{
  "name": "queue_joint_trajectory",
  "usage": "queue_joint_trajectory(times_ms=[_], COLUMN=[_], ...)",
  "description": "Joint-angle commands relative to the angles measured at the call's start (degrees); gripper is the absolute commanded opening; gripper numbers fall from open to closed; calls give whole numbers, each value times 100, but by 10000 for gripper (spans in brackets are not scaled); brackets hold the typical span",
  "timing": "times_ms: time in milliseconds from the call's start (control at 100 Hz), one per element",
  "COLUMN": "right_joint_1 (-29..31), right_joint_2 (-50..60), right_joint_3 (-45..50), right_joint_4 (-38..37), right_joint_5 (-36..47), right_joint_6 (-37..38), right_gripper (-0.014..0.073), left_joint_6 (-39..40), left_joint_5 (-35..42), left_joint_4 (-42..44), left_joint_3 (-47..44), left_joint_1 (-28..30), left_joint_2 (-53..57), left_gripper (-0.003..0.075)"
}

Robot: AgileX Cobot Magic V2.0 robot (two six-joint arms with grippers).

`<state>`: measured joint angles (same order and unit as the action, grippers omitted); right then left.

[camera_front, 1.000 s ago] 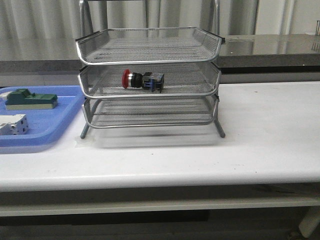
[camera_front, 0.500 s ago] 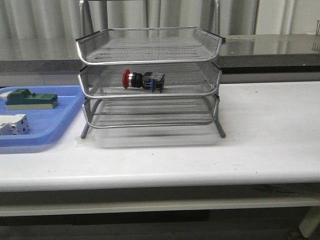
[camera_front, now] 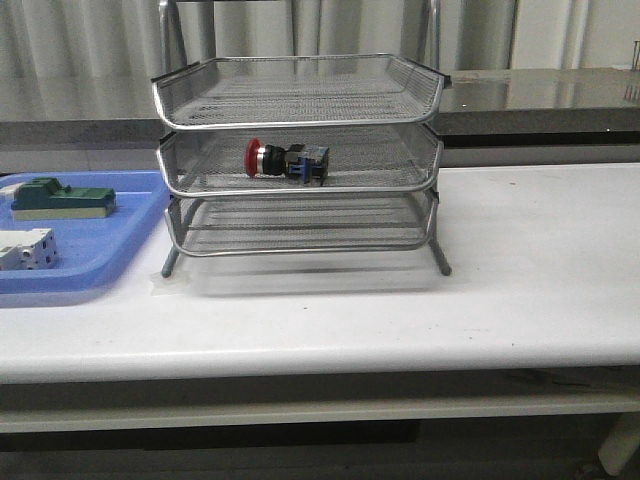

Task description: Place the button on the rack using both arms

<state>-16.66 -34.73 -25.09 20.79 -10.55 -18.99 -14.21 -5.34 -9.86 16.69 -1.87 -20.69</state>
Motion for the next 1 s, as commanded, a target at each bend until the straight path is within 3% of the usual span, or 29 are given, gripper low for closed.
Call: queue_joint_trajectory(times_ms=[0, 320, 580, 810, 990], right_joint_1=[39, 39, 39, 66, 482], right_joint_2=[20, 26, 635, 1496, 2106], right_joint_3=[-156, 96, 499, 799, 1112], right_joint_4=[10, -69, -1197, -1596, -2151], right_joint_5=[378, 736, 1223, 1192, 1185], right_joint_6=[0, 63, 1227, 1361, 2143], right_gripper=[-57, -57, -57, -57, -57], left_joint_6=[50, 50, 50, 50, 50], left_joint_5=[454, 454, 454, 454, 454], left_joint_4=[-57, -57, -57, -57, -57], left_joint_3=[167, 167, 167, 167, 167], left_joint_1=[17, 17, 17, 17, 17], left_joint_2=[-26, -26, -26, -26, -26], left_gripper=[4, 4, 4, 4, 4])
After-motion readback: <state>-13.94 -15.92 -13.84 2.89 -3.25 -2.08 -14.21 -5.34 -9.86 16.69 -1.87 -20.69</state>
